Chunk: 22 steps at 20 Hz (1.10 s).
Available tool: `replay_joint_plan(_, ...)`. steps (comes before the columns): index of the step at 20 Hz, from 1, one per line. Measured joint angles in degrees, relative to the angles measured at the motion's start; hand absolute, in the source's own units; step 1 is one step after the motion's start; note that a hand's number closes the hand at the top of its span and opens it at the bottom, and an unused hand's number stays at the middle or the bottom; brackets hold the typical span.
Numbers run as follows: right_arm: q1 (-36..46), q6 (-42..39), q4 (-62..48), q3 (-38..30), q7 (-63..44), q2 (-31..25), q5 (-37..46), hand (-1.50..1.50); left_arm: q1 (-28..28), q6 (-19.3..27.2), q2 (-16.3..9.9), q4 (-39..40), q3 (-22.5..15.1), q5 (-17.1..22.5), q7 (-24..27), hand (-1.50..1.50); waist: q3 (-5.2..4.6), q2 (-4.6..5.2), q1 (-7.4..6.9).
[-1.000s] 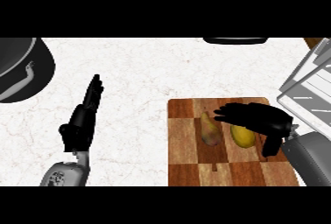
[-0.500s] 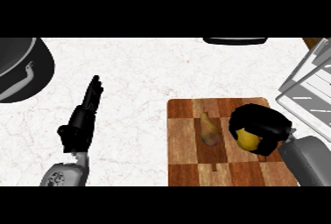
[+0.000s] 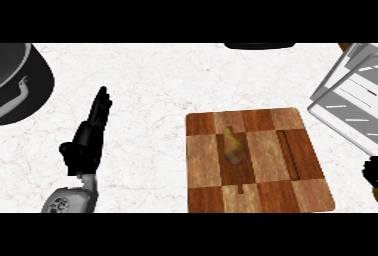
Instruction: Pick the lemon from the cutting board and place it in the tiered basket
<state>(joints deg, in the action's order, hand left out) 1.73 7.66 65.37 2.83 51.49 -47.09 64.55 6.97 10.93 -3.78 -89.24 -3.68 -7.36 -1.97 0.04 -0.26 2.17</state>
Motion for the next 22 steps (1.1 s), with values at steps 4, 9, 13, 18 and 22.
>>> replay_joint_plan(4, -4.6, 4.8, -2.7, -7.6, 3.5, -3.1, -5.4, 1.50, 0.2, 0.2, 0.5, 0.3, -0.6, -0.7, 0.0, 0.00, 0.00, 0.06, -0.61)
replay_joint_plan(9, -7.7, 4.2, -2.6, -16.7, 7.5, -7.6, -14.6, 1.50, 0.8, 0.3, 0.7, 0.8, -0.5, -0.9, -0.1, 0.00, -0.06, 0.03, -0.78)
replay_joint_plan(13, -8.3, -0.9, -0.7, -23.5, 8.6, -12.3, -23.1, 1.50, 0.1, -0.3, 0.1, -0.4, -0.3, -0.7, -0.4, 0.00, -0.09, -0.05, -0.87)
replay_joint_plan(18, -8.7, -9.7, 0.3, -31.2, 7.7, -19.3, -33.2, 1.50, 0.6, 0.0, 0.7, -0.7, -0.7, -1.1, -0.8, 0.00, -0.13, -0.05, -0.91)
replay_joint_plan(22, -8.0, -16.1, -1.8, -35.5, 6.5, -25.5, -38.7, 1.50, 0.6, 0.1, 0.9, -1.0, -0.8, -1.3, -1.2, 0.00, -0.11, 0.05, -1.35)
